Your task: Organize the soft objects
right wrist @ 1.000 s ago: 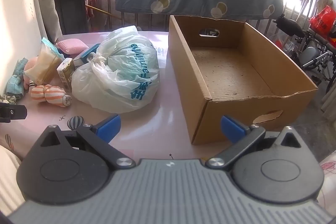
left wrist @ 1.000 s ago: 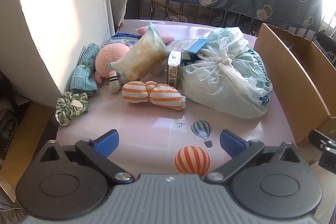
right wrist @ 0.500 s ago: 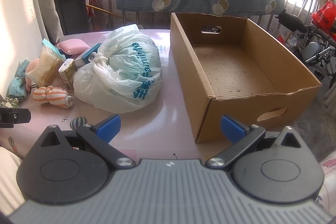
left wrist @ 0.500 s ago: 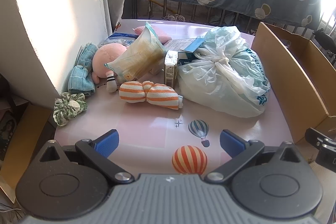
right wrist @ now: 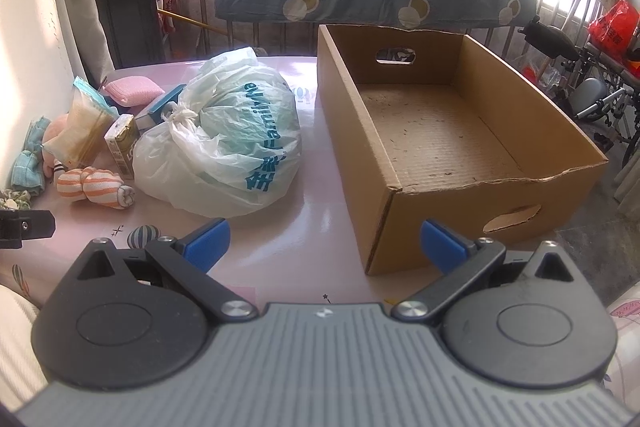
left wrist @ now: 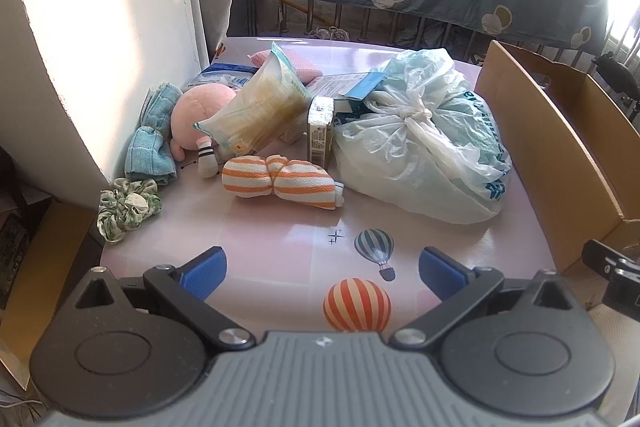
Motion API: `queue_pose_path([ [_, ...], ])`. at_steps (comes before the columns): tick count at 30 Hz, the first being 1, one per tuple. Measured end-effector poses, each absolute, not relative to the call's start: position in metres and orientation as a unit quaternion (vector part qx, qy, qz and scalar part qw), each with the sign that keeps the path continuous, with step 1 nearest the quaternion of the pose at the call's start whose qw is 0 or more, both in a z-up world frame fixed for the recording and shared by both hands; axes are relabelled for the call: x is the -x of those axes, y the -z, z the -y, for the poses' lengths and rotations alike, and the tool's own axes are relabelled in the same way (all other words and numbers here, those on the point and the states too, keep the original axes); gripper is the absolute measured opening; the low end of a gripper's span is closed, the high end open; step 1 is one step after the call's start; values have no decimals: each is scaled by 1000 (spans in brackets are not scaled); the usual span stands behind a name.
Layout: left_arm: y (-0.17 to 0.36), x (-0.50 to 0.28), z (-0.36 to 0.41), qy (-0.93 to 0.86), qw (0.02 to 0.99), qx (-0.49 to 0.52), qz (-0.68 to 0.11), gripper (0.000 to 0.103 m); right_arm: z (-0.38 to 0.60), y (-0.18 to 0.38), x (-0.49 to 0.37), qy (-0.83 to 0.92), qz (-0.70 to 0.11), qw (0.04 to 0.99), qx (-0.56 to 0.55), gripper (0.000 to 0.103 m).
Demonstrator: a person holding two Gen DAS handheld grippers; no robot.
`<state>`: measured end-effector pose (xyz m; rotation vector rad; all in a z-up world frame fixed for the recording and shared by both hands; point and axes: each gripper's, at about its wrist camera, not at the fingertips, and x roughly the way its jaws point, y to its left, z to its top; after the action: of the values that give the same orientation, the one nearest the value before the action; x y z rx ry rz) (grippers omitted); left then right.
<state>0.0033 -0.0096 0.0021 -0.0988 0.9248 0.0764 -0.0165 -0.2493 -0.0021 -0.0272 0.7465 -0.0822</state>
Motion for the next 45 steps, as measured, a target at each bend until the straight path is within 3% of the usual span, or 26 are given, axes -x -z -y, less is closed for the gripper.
queue_pose_path([
  [45,2,-5,7,-39,889,51,-453,103,254,9,10,51,-374,926,2,102],
])
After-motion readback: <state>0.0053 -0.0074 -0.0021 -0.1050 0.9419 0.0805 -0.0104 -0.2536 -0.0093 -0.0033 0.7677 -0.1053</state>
